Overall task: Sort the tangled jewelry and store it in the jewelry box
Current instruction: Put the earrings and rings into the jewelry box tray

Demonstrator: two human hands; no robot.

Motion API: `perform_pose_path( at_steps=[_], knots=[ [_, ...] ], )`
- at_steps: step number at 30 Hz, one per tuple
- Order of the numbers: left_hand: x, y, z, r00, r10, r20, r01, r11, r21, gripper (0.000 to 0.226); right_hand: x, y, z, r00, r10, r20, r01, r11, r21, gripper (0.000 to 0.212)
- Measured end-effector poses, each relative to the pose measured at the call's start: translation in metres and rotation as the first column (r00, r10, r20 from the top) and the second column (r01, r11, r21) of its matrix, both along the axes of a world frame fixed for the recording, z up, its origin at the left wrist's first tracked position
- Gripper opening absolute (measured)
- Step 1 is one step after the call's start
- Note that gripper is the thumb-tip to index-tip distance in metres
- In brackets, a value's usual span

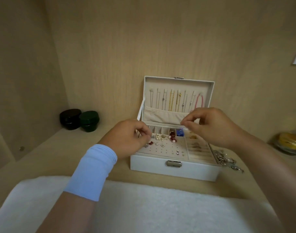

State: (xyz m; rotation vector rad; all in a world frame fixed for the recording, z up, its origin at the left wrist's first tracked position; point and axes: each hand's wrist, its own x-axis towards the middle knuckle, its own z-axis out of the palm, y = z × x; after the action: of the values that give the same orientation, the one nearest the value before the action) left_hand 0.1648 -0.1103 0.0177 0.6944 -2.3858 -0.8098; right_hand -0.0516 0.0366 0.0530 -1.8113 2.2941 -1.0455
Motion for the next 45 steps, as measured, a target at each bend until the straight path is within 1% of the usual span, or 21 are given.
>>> perform_pose_path(
  at_steps=[3,5,7,9,10,12,15,16,18,21,25,27,29,31,33,35,37,39,41,43,45],
  knots=[
    [-0.022,0.016,0.009,0.996,-0.055,-0.070,0.052,0.997,-0.050,0.011,-0.039,0.027,0.004,0.995,-0.102,-0.020,0.103,0.993,0.058,0.010],
    [-0.046,0.031,0.017,0.992,-0.107,-0.061,0.104,0.993,-0.054,0.011,-0.063,0.046,0.003,0.987,-0.156,-0.025,0.158,0.983,0.097,0.010],
    [-0.072,0.046,0.024,0.984,-0.168,-0.056,0.168,0.986,-0.018,0.011,-0.084,0.061,-0.002,0.982,-0.184,-0.040,0.188,0.971,0.147,0.008],
    [-0.103,0.061,0.028,0.971,-0.232,-0.055,0.232,0.973,-0.007,0.011,-0.102,0.071,-0.009,0.979,-0.194,-0.068,0.204,0.951,0.231,0.009],
    [-0.119,0.068,0.029,0.966,-0.256,-0.035,0.255,0.966,-0.028,0.010,-0.110,0.074,-0.015,0.977,-0.199,-0.082,0.214,0.940,0.267,0.012],
    [-0.149,0.081,0.028,0.956,-0.293,0.033,0.295,0.953,-0.074,0.009,-0.125,0.074,-0.026,0.972,-0.204,-0.120,0.231,0.927,0.297,0.018],
    [-0.190,0.092,0.023,0.935,-0.315,0.161,0.330,0.941,-0.075,0.009,-0.137,0.068,-0.045,0.971,-0.177,-0.159,0.221,0.918,0.330,0.027],
    [-0.202,0.094,0.021,0.929,-0.301,0.213,0.325,0.942,-0.087,0.011,-0.140,0.064,-0.052,0.973,-0.163,-0.164,0.210,0.916,0.342,0.026],
    [-0.221,0.096,0.016,0.907,-0.263,0.330,0.319,0.939,-0.128,0.016,-0.144,0.059,-0.065,0.978,-0.148,-0.145,0.190,0.919,0.346,0.017],
    [-0.241,0.097,0.009,0.859,-0.196,0.473,0.312,0.933,-0.181,0.018,-0.148,0.055,-0.079,0.982,-0.157,-0.104,0.182,0.934,0.307,0.008],
    [-0.254,0.096,-0.001,0.838,-0.166,0.519,0.300,0.936,-0.184,0.019,-0.151,0.055,-0.084,0.975,-0.213,-0.065,0.222,0.936,0.272,0.005],
    [-0.258,0.095,-0.006,0.849,-0.141,0.509,0.275,0.941,-0.198,0.021,-0.156,0.057,-0.085,0.969,-0.246,-0.007,0.239,0.936,0.258,0.013],
    [-0.259,0.095,-0.008,0.873,-0.149,0.464,0.263,0.946,-0.191,0.019,-0.160,0.059,-0.085,0.953,-0.274,0.130,0.248,0.951,0.184,0.017],
    [-0.259,0.093,-0.007,0.909,-0.182,0.375,0.244,0.962,-0.123,0.009,-0.159,0.060,-0.080,0.906,-0.240,0.350,0.234,0.970,0.060,0.010],
    [-0.257,0.090,-0.004,0.947,-0.183,0.262,0.203,0.978,-0.050,0.013,-0.154,0.060,-0.071,0.829,-0.205,0.521,0.245,0.969,-0.008,0.016],
    [-0.254,0.088,-0.002,0.975,-0.155,0.161,0.157,0.988,-0.001,0.011,-0.148,0.060,-0.064,0.772,-0.182,0.609,0.239,0.971,-0.013,0.017],
    [-0.248,0.086,-0.001,0.981,-0.175,0.088,0.163,0.979,0.125,0.007,-0.143,0.058,-0.060,0.736,-0.169,0.655,0.230,0.973,-0.008,0.018],
    [-0.241,0.085,-0.001,0.983,-0.178,0.050,0.165,0.968,0.187,0.007,-0.143,0.055,-0.060,0.732,-0.188,0.655,0.251,0.968,-0.002,0.021],
    [-0.236,0.081,-0.001,0.992,-0.123,0.034,0.118,0.987,0.107,0.003,-0.144,0.051,-0.065,0.774,-0.249,0.583,0.294,0.956,0.017,0.027],
    [-0.231,0.077,0.001,0.998,-0.062,0.020,0.062,0.998,0.003,0.007,-0.144,0.049,-0.072,0.884,-0.285,0.370,0.279,0.958,0.071,0.022],
    [-0.228,0.074,0.002,0.998,-0.049,0.030,0.050,0.998,-0.023,0.011,-0.140,0.048,-0.078,0.950,-0.249,0.186,0.218,0.961,0.172,0.015]
  ],
)
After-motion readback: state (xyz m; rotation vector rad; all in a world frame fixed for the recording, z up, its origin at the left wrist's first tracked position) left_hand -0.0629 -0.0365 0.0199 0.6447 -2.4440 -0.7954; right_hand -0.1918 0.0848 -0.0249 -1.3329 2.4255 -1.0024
